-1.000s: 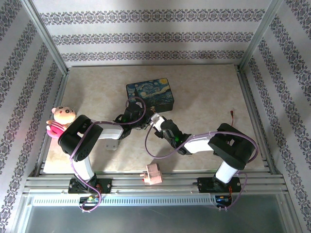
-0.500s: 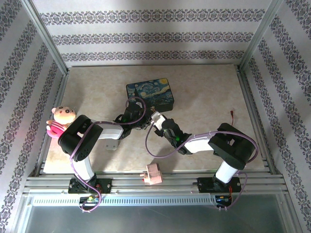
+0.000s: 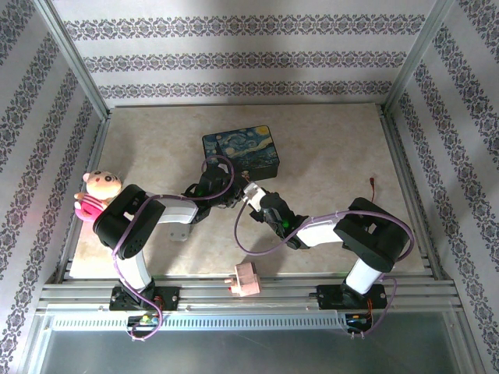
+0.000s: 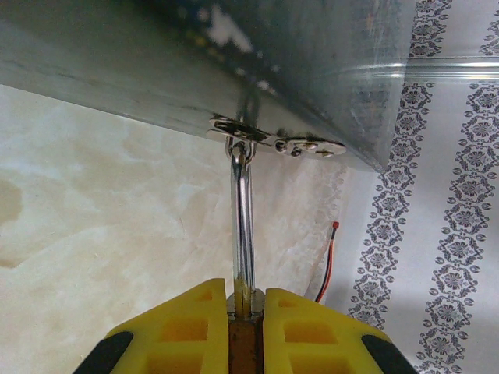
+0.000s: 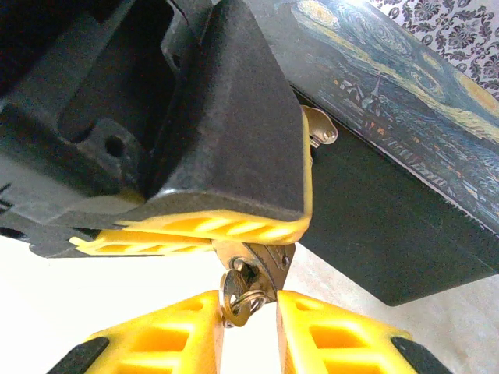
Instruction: Unlock the padlock with the key
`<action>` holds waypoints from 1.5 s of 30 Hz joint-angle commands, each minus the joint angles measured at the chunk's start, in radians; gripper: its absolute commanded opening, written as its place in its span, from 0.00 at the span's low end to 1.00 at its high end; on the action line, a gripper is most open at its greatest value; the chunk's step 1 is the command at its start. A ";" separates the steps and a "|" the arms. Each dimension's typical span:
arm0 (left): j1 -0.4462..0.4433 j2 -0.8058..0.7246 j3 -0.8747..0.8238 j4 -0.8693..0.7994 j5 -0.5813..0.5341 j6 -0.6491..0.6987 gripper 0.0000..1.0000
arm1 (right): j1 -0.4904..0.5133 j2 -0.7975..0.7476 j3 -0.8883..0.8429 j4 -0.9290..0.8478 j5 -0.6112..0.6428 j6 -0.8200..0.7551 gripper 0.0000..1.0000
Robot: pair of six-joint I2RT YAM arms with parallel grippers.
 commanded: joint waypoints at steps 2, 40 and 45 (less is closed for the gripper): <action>-0.007 0.013 0.006 -0.061 0.045 0.015 0.05 | -0.006 0.024 0.032 0.015 0.023 0.000 0.24; -0.009 0.033 0.006 -0.039 0.071 0.012 0.04 | -0.048 -0.001 0.120 -0.156 0.022 0.442 0.00; -0.009 0.035 0.002 -0.032 0.068 0.009 0.04 | -0.100 -0.031 0.128 -0.203 -0.094 0.577 0.00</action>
